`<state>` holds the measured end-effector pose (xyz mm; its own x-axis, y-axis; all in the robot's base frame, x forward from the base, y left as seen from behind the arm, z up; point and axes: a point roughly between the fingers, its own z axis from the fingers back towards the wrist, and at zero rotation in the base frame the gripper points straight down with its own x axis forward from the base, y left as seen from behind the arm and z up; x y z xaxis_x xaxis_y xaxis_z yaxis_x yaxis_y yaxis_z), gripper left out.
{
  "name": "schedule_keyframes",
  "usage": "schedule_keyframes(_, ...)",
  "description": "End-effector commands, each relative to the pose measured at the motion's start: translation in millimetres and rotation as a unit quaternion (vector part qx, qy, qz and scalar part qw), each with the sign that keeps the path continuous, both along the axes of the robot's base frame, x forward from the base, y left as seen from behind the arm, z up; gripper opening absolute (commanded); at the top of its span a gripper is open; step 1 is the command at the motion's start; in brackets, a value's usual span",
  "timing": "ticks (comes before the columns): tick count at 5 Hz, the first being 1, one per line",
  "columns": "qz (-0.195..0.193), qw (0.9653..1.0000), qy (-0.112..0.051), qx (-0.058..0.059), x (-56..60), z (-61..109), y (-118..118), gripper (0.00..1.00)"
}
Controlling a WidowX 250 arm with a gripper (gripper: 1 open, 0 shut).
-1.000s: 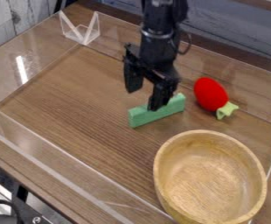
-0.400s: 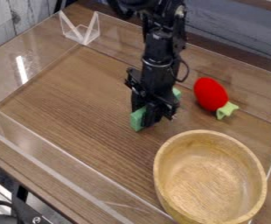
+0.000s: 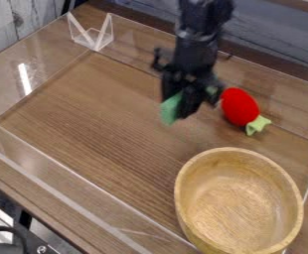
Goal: Put the green block in the brown bowl
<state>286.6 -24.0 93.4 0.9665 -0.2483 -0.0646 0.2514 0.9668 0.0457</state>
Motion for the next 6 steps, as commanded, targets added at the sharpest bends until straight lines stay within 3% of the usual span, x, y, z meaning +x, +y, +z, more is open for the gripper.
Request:
schedule_keyframes(1, -0.046, 0.9983, -0.032, -0.014, 3.1, 25.1, -6, 0.0)
schedule_keyframes(2, -0.021, 0.9989, -0.025, -0.033, -26.5, 9.8, -28, 0.0)
schedule_keyframes(3, -0.043, 0.9978, -0.017, -0.047, -52.9, 1.9, -56, 0.0)
schedule_keyframes(4, -0.058, 0.9964, -0.02, -0.059, -71.3, -1.7, -79, 0.0)
schedule_keyframes(5, -0.074, 0.9946, -0.026, -0.068, -75.1, -8.4, -117, 0.0)
schedule_keyframes(6, -0.078, 0.9931, -0.021, -0.085, -77.1, -23.0, -132, 0.0)
